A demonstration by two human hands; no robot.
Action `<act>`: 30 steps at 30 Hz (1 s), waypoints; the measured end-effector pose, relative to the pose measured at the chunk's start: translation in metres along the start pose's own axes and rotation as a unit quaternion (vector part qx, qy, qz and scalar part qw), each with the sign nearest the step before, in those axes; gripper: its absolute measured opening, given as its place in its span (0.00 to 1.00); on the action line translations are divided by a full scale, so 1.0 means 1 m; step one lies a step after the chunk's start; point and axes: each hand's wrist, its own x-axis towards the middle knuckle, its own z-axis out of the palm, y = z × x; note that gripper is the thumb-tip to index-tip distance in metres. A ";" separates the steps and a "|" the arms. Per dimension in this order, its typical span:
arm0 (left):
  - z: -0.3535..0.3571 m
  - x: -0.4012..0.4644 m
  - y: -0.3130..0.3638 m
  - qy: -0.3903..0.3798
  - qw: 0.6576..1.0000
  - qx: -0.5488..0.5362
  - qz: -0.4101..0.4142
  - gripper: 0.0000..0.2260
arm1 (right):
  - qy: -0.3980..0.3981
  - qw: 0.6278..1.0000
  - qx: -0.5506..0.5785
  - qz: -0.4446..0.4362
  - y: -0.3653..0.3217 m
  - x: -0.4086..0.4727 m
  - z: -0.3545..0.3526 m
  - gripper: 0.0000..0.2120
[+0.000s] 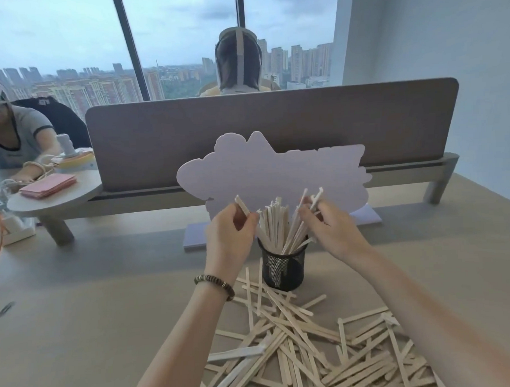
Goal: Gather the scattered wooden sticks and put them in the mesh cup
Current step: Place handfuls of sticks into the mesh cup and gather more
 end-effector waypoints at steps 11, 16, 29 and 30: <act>0.004 -0.019 0.005 -0.059 0.998 -0.013 0.007 0.30 | 0.031 0.994 0.052 -0.086 -0.001 0.002 0.006 0.34; 0.000 -0.017 0.003 -0.031 0.999 0.003 0.039 0.24 | 0.037 0.995 0.000 -0.090 0.001 0.007 0.007 0.28; 0.005 -0.025 -0.003 -0.043 0.997 0.020 0.065 0.18 | -0.096 0.993 -0.059 -0.037 0.003 -0.006 0.018 0.33; 0.004 -0.027 -0.004 -0.047 0.997 0.023 0.060 0.19 | -0.102 0.994 -0.036 -0.028 0.001 -0.007 0.015 0.35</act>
